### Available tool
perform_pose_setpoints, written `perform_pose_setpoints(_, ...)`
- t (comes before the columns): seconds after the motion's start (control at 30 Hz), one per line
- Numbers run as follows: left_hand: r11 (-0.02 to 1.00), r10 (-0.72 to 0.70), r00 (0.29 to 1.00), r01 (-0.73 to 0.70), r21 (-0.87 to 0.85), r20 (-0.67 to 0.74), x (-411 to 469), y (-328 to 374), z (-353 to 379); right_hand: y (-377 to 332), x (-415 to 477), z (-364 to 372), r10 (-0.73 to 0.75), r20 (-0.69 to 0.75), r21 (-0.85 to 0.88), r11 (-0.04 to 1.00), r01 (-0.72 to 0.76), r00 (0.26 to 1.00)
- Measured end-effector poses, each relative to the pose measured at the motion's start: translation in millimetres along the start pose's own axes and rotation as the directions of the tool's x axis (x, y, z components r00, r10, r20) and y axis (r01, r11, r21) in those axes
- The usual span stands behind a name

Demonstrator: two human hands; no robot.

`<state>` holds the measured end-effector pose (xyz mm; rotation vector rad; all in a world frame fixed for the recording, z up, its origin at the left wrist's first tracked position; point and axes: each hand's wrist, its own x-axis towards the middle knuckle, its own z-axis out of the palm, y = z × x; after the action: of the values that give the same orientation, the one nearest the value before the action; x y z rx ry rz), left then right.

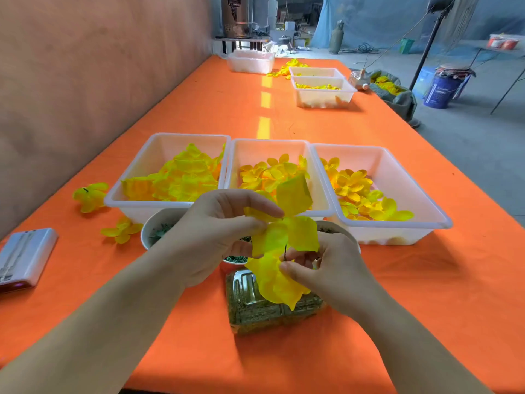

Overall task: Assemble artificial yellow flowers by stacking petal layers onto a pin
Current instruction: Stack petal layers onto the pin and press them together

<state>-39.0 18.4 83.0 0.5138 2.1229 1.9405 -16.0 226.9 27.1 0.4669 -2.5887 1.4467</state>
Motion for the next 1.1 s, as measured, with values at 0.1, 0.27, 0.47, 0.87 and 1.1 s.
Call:
perform_pose_setpoints(0.1, 0.999, -0.027, 0.996, 0.024, -0.036, -0.080, -2, -6, 12, 1, -1, 0, -0.044, -0.002, 0.006, 0.999, 0.044, 0.999)
perform_pose_setpoints(0.27, 0.994, -0.078, 0.979, 0.062, -0.093, -0.186, -3, -10, 27, 4, -1, 0, -0.086, -0.015, -0.003, 0.996, 0.086, 0.996)
perform_pose_setpoints(0.47, 0.997, -0.078, 0.976, 0.079, -0.006, -0.203, -4, -12, 33, 6, -1, 2, -0.115, -0.041, 0.019, 0.993, 0.115, 0.993)
perform_pose_setpoints(0.87, 0.988, -0.035, 0.979, 0.064, 0.142, -0.199, -6, -12, 34, 15, -2, 2, -0.106, -0.038, 0.042, 0.993, 0.108, 0.994)
perform_pose_setpoints(1.1, 0.972, 0.006, 0.991, 0.026, 0.234, -0.137, -6, -9, 28, 14, -2, 1, -0.106, -0.018, 0.057, 0.993, 0.107, 0.994)
